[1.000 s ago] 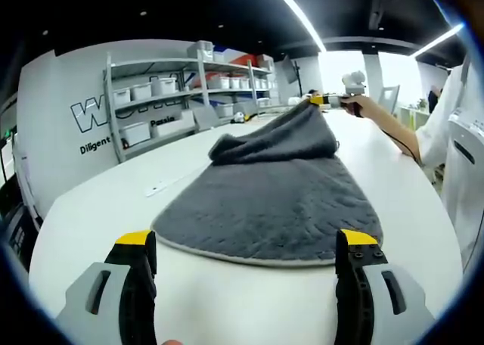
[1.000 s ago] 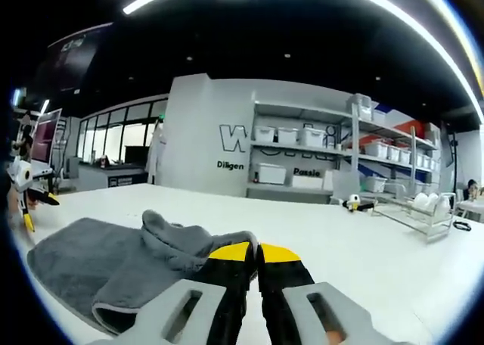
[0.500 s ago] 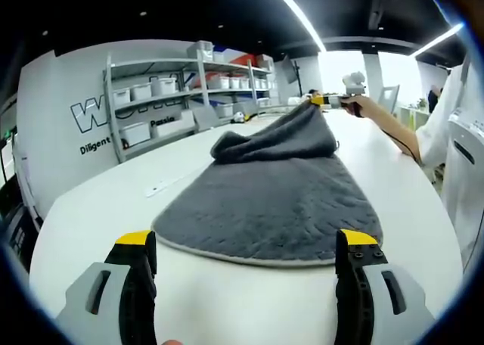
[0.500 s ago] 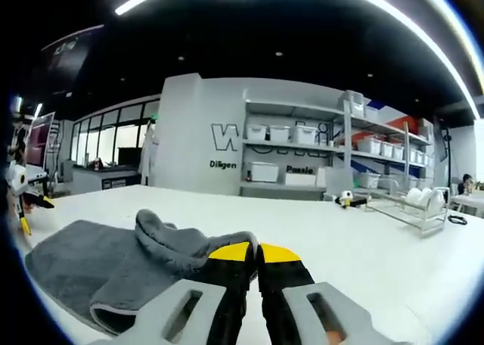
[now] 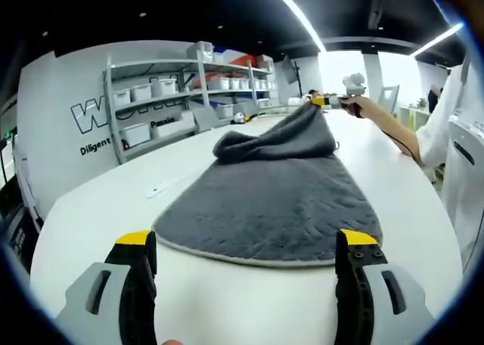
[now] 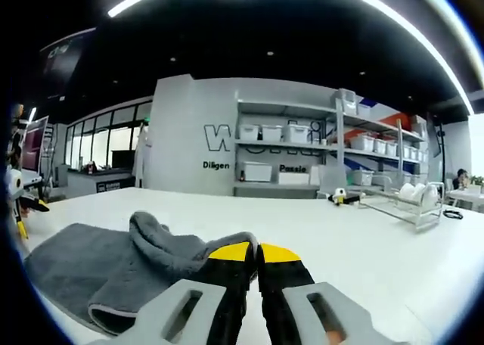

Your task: Open the folded towel by lifting each exposed corner and separating the folded layers until the towel lies flat within the target outline without major curled edges

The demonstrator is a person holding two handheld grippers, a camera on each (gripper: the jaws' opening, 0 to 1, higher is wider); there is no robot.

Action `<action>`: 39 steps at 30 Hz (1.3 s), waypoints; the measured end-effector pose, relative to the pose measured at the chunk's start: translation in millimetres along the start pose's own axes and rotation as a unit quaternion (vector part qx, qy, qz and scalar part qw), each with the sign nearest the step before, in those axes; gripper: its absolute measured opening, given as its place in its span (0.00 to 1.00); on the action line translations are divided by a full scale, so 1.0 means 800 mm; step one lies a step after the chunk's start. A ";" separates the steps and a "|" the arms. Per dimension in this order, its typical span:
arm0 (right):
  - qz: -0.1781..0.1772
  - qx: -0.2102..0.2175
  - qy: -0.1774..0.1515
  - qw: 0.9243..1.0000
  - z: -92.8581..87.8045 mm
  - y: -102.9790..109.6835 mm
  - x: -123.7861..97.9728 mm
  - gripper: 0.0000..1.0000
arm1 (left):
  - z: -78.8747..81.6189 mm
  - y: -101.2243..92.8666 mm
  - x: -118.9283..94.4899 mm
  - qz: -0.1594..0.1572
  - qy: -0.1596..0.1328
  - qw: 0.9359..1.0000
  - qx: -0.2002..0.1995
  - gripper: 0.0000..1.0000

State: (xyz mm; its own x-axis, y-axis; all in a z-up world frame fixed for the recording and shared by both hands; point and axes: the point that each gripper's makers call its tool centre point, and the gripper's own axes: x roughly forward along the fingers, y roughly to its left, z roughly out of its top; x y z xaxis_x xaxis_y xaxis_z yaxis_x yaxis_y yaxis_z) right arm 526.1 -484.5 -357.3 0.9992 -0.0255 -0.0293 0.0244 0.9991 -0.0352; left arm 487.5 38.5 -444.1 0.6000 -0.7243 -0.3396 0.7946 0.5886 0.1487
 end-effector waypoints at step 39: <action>-0.044 0.037 0.000 0.998 -0.009 -0.044 -0.009 0.00 | 0.000 -0.001 0.001 -0.002 0.000 1.000 0.000 0.97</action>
State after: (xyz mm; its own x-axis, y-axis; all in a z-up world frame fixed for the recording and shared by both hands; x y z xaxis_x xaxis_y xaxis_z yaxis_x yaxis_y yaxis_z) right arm 518.1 -519.5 -362.9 0.9931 -0.1135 -0.0285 0.1145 0.9927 0.0368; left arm 487.1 37.6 -444.1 0.5969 -0.7267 -0.3400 0.7971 0.5855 0.1478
